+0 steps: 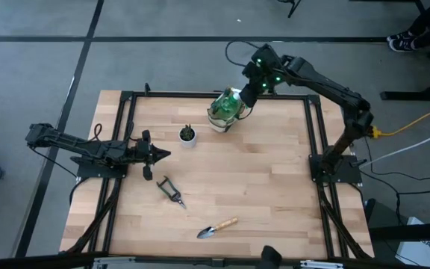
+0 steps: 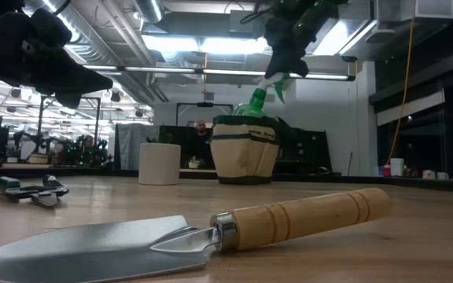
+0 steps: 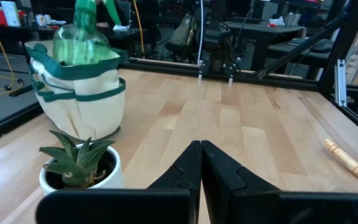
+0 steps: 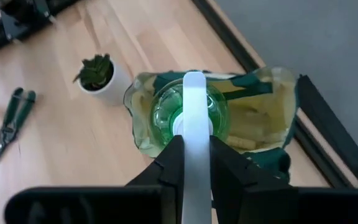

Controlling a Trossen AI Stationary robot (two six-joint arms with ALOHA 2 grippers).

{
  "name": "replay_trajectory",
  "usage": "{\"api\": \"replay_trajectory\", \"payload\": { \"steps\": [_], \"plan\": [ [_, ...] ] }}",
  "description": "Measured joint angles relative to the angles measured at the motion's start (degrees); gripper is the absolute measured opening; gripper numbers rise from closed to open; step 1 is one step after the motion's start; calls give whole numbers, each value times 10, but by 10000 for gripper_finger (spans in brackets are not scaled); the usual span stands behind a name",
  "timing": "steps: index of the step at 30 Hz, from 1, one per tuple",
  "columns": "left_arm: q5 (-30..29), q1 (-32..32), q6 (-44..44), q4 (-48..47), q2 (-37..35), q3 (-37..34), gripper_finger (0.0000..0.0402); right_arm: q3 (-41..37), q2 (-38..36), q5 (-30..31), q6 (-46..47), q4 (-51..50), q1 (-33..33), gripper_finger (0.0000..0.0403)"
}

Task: Pick & Place Garden tools in Gardening bag
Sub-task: Put the spray bottle into the gardening bag, then put the trowel into the gardening bag

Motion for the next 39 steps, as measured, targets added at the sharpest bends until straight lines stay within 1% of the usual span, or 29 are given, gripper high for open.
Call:
{"api": "replay_trajectory", "payload": {
  "steps": [5,14,21,25,28,34,39],
  "plan": [
    [0,0,0,0,0,0,4,0,12,-3,0,-2,5,64],
    [0,0,0,0,0,0,4,0,12,-5,-4,0,4,119],
    [0,0,0,0,0,0,4,0,12,-7,-4,17,4,146],
    [0,0,0,0,0,0,4,2,12,-19,15,24,5,151],
    [0,0,0,0,0,0,4,19,12,-26,26,18,11,150],
    [0,0,0,0,0,0,4,82,11,-27,28,-17,30,149],
    [0,0,0,0,0,0,4,122,11,-27,44,-32,60,149]
  ]
}}
